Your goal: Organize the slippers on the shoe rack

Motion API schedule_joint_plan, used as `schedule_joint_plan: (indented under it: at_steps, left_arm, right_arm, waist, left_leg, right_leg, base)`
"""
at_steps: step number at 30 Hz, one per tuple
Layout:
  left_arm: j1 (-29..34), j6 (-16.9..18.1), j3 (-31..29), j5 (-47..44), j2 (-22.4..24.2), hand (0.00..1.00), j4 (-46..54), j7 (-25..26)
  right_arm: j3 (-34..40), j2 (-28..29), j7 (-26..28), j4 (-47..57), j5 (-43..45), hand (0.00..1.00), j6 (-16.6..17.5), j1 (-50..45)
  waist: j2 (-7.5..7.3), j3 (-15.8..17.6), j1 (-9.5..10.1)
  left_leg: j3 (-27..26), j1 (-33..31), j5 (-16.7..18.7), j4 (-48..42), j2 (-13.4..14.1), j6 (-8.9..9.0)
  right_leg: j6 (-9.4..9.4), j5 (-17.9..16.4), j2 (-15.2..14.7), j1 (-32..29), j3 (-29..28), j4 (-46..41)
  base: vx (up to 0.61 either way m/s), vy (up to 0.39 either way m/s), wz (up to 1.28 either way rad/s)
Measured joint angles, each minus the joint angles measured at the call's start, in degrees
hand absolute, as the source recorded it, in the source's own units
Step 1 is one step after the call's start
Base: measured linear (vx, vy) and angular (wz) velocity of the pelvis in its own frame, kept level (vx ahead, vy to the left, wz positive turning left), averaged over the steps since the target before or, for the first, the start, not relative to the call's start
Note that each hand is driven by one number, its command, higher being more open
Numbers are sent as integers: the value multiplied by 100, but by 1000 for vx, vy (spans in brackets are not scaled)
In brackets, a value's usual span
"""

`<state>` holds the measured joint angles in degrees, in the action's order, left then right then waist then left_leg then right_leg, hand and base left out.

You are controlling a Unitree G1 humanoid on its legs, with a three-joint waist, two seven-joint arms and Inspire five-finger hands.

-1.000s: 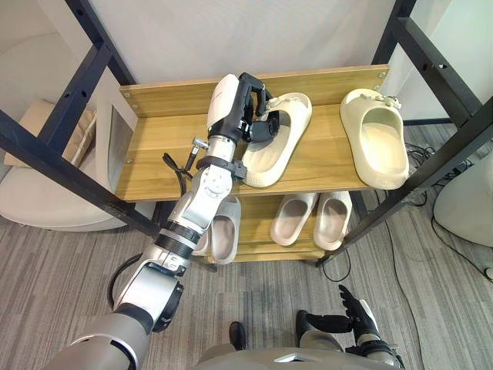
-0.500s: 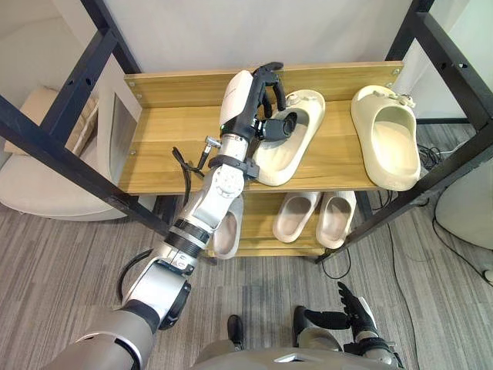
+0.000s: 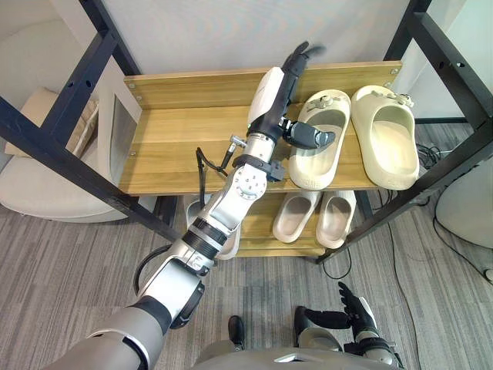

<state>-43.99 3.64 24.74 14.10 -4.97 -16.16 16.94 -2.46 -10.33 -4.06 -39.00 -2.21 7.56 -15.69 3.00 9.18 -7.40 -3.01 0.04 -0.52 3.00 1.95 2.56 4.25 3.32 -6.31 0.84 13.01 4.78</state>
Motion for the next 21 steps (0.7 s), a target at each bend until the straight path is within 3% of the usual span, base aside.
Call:
schedule_joint_plan:
  at_steps: [14,18,21]
  left_arm:
    - [11,5,-114,-57,-51,100,504,0]
    - [357,64,-268,-287,-100,100,1051,-4]
    - [954,210,-400,-985,-93,100,1562,-16]
  right_arm:
    - [0,-17,11,0,-3,100,0,-25]
    - [-1,-26,11,-4,-3,100,-1,-27]
    - [2,-33,8,-16,-6,100,-5,-30]
  waist:
    - [67,27,56]
    - [80,21,74]
    - [101,10,96]
  left_leg:
    - [-37,64,0,-3,9,0]
    - [-29,74,0,-11,10,0]
    - [-4,89,-1,-19,11,0]
  right_leg:
    - [-15,-18,11,26,-35,-52]
    - [-15,-28,15,35,-33,-69]
    - [-18,-30,21,66,-16,-68]
  base:
    - [0,0,-1]
    - [0,0,0]
    - [-1,3,2]
